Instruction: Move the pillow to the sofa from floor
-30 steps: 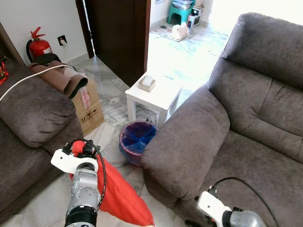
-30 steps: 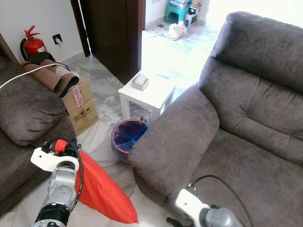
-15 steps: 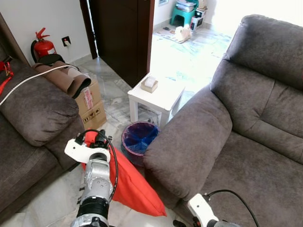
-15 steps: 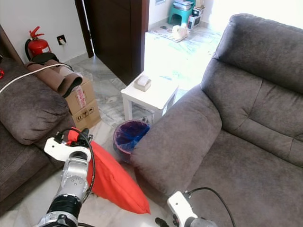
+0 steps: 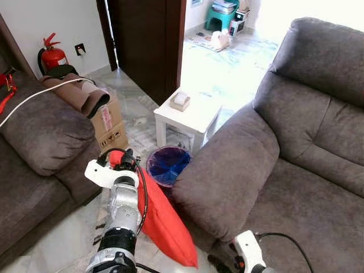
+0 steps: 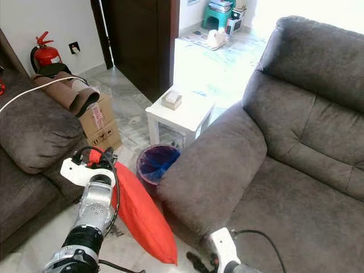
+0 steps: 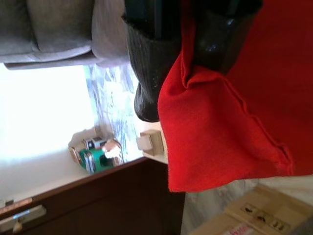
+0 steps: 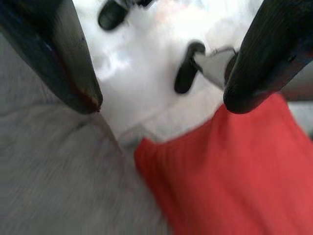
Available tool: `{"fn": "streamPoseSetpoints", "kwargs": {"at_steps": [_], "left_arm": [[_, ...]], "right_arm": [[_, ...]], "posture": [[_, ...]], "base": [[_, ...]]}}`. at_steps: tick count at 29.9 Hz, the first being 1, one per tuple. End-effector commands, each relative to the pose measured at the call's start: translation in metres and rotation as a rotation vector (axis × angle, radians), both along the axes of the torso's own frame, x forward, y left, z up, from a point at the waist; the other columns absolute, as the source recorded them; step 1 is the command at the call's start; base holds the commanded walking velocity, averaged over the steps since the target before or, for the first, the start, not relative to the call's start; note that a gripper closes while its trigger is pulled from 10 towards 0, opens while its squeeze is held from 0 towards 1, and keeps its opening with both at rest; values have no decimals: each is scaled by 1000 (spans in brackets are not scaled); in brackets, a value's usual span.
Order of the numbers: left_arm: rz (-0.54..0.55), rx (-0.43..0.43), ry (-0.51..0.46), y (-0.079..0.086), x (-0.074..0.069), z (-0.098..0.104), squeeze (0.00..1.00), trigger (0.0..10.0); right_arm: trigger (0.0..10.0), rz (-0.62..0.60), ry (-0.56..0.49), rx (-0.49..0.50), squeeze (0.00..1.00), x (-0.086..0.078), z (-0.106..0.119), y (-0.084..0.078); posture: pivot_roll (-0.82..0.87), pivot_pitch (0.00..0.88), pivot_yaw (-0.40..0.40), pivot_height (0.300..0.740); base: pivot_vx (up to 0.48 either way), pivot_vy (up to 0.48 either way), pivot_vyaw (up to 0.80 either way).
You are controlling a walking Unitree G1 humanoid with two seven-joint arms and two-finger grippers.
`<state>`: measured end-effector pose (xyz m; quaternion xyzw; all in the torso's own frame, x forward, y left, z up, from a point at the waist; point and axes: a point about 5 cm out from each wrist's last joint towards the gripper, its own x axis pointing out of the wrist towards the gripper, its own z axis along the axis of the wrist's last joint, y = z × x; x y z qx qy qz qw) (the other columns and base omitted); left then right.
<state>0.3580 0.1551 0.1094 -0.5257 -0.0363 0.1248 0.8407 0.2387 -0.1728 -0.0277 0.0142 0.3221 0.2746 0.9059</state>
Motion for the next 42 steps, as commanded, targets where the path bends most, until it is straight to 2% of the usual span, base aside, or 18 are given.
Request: {"fn": "streamPoseSetpoints", "kwargs": {"at_steps": [1,3,6,8,10,14,16,17,18,20,24,26,30,31,37,42], "left_arm": [[-15,13,-128,-7,12,30,0,10000],[-20,13,-130,-10,13,32,0,10000],[-25,10,-133,-14,17,37,0,10000],[-20,8,-126,-16,18,37,0,10000],[-15,3,-116,-16,19,36,0,10000],[-5,-30,-78,-19,20,32,0,10000],[5,-98,11,-27,21,23,0,10000],[7,-122,27,-29,21,21,0,10000],[16,-187,62,-31,20,15,0,10000],[17,-231,80,-32,19,11,0,10000],[17,-313,85,-36,18,6,0,10000],[3,-430,47,-42,22,11,0,10000],[-29,-540,27,-51,27,18,0,10000],[-51,-584,15,-59,29,22,0,10000],[-71,-621,-2,-70,31,29,0,10000],[-79,-634,-26,-72,33,34,0,10000]], "right_arm": [[10000,27,-39,22,0,8,10,-1],[10000,67,-47,27,0,10,15,-1],[10000,159,-58,-18,0,11,22,-4],[10000,264,-40,-78,0,5,22,-7],[10000,309,-23,-105,0,1,22,-9],[10000,316,-14,-129,0,3,27,-11],[10000,267,-36,-161,0,10,31,-13],[10000,255,-37,-164,0,11,31,-13],[10000,243,-39,-173,0,13,31,-12],[10000,238,-37,-175,0,13,31,-12],[10000,241,-29,-172,0,13,32,-7],[10000,254,-17,-166,0,9,32,-3],[10000,254,-4,-169,0,8,31,-1],[10000,254,0,-174,0,7,30,-1],[10000,264,-2,-166,0,7,34,3],[10000,380,63,-173,0,-10,33,7]], "posture": [[-14,106,18,740],[-14,105,20,740],[-19,104,24,740],[-24,103,28,740],[-27,101,31,740],[-36,95,37,740],[-35,89,42,740],[-36,88,43,740],[-35,86,47,740],[-35,84,49,740],[-38,85,53,740],[-37,86,53,740],[-38,92,58,740],[-40,92,59,740],[-50,96,61,740],[-62,101,60,740]], "base": [[0,0,0],[0,0,0],[0,0,0],[0,0,0],[0,0,0],[0,0,0],[0,0,0],[0,0,0],[0,0,0],[0,0,0],[0,0,0],[0,0,0],[0,0,0],[0,0,0],[0,0,0],[0,0,0]]}}
